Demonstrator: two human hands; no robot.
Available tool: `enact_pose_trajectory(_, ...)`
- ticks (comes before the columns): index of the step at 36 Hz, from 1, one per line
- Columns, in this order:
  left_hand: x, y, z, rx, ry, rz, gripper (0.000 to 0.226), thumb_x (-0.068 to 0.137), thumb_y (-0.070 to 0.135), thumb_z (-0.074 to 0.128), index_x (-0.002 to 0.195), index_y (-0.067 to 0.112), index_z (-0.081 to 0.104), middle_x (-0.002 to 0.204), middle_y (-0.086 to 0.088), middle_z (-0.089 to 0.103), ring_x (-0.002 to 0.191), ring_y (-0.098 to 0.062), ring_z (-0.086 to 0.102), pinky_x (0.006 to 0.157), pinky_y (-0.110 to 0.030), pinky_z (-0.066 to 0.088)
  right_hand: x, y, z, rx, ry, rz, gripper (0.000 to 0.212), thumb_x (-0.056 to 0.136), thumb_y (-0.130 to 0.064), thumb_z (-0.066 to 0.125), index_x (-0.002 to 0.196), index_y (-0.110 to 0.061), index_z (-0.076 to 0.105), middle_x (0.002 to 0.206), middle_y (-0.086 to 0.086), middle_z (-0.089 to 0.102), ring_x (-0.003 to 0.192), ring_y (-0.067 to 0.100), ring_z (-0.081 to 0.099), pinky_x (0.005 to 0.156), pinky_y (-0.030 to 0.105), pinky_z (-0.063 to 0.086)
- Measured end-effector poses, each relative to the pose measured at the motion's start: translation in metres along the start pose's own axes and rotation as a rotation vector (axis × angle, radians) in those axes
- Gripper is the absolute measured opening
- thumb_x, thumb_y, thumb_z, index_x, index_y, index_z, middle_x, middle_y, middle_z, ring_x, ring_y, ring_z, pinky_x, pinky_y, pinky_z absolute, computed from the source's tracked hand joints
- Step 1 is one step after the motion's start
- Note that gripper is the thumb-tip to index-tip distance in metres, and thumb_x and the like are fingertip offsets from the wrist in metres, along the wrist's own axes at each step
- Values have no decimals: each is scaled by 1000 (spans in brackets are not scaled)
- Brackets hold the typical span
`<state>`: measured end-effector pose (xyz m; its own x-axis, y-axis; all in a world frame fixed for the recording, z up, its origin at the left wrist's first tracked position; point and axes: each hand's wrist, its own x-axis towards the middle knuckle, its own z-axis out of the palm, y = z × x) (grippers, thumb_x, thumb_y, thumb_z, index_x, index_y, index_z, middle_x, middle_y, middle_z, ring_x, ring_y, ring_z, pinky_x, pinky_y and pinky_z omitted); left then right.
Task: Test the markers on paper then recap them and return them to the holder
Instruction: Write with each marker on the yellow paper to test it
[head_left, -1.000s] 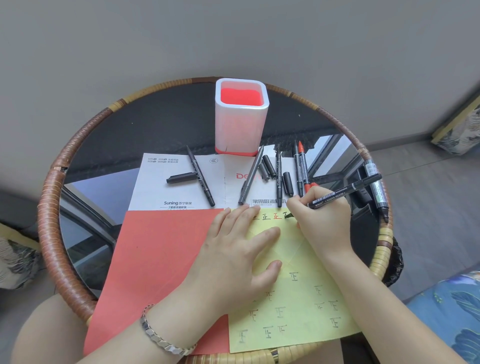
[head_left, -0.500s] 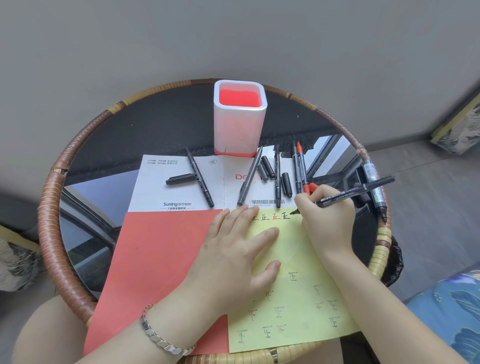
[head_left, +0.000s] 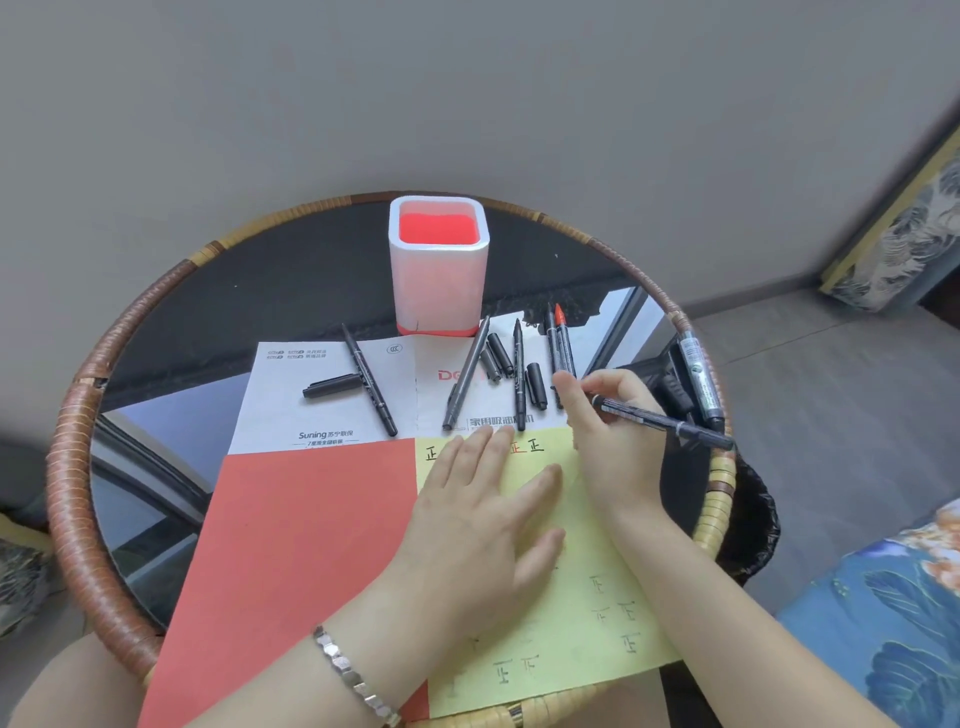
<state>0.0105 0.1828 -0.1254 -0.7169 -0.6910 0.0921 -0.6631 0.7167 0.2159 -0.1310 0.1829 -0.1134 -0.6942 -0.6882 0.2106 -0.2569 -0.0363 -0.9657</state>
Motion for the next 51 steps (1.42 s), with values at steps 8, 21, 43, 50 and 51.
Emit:
enact_pose_trajectory(8,-1,-3,1,-25,18,-31,46,78,53,39,113,35,64,124,-13,60,116,-31,55,101,-37,20,10,-13,-33,-447,-254,-486,19,87,-27,44,95,-15,56,78,-20,47,75,11,53,68,13,41)
enact_pose_trajectory(21,-2,1,-7,-67,-41,-41,56,80,56,26,128,40,50,144,-9,40,135,-27,32,107,-29,-2,73,9,-79,-1376,-432,-687,46,51,15,79,89,-9,71,79,13,71,77,38,60,64,42,51)
enact_pose_trajectory(43,-2,2,-3,-53,-13,-48,44,78,53,40,112,37,63,124,-9,60,116,-29,55,101,-35,19,87,0,-99,-980,-240,171,32,80,-27,62,108,-13,58,94,6,61,88,25,55,72,33,45)
enact_pose_trajectory(50,-4,2,-6,-124,9,-6,58,80,57,24,130,39,48,147,-8,35,138,-26,25,107,-26,-8,94,-16,-102,-695,-205,283,19,83,-17,58,96,-8,68,76,6,62,68,19,52,63,27,41)
enact_pose_trajectory(51,-3,2,-5,-129,23,-2,60,80,58,22,131,40,47,149,-7,33,139,-25,22,107,-26,-9,95,-19,-104,-602,-196,308,20,83,-16,57,97,-7,69,73,4,59,66,17,50,62,26,40)
